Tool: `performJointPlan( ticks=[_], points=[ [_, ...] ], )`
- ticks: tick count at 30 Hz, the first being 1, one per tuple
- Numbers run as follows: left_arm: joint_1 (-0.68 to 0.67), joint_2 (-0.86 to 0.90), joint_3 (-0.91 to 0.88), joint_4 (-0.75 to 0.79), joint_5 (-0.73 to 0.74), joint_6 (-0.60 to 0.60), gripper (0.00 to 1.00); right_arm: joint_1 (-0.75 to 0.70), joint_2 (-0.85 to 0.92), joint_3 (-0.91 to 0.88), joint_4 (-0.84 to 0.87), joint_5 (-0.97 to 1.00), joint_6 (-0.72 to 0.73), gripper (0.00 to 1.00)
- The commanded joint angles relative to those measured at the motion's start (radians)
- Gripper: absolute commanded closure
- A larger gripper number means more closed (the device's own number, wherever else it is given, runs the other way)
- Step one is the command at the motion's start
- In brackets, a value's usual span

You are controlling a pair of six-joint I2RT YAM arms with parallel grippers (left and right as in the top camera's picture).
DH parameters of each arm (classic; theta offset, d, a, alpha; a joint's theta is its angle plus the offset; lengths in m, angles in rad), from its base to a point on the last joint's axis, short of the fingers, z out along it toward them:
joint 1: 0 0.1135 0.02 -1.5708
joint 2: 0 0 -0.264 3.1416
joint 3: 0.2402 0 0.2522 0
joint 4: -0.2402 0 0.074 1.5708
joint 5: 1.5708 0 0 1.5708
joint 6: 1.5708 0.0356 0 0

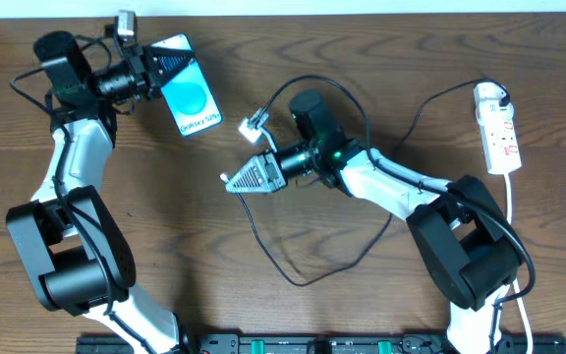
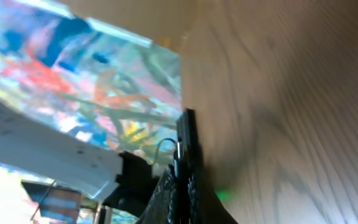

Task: Plug charger to phone and switch on socket
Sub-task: 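Lift the cable plug with the right gripper toward the phone's bottom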

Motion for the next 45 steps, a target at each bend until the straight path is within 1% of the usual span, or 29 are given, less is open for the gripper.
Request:
performJointPlan(
  ticks=[1,8,12,15,17,22,24,28,34,40,43,45],
  points=[
    [-0.005,-0.001,0.017,0.108,-0.018,-0.216,0.93,-0.012,0.004,0.002,0.113,-0.07,0.206,0.99],
    [-0.02,-0.001,0.017,0.373,-0.089,-0.461,0.93,-0.034,0.004,0.002,0.396,-0.043,0.48,0.99],
    [-0.022,-0.001,0.017,0.481,-0.119,-0.563,0.93,-0.053,0.004,0.002,0.517,-0.013,0.609,0.99],
    [-0.022,-0.001,0.017,0.541,-0.137,-0.626,0.93,-0.067,0.004,0.002,0.597,0.007,0.711,0.99],
    [-0.022,-0.001,0.017,0.562,-0.141,-0.657,0.93,-0.075,0.004,0.002,0.683,0.013,0.786,0.99],
    [-0.034,-0.001,0.017,0.562,-0.151,-0.714,0.93,-0.081,0.004,0.002,0.922,0.029,0.945,0.99],
    [-0.045,-0.001,0.017,0.562,-0.152,-0.719,0.93,-0.08,0.004,0.002,0.941,0.037,0.966,0.99],
    [-0.073,-0.001,0.017,0.562,-0.151,-0.719,0.93,-0.082,0.004,0.002,0.932,0.04,0.965,0.99],
    [-0.103,-0.001,0.017,0.551,-0.13,-0.715,0.93,-0.102,0.004,0.002,0.926,0.028,0.935,0.99],
    [-0.103,-0.001,0.017,0.551,-0.114,-0.682,0.93,-0.127,0.004,0.002,0.926,0.021,0.935,0.99],
    [-0.103,-0.001,0.017,0.55,-0.109,-0.64,0.93,-0.129,0.004,0.002,0.926,0.021,0.916,0.99],
    [-0.104,-0.001,0.017,0.55,-0.104,-0.639,0.93,-0.128,0.004,0.002,0.924,0.02,0.909,0.99]
  ],
)
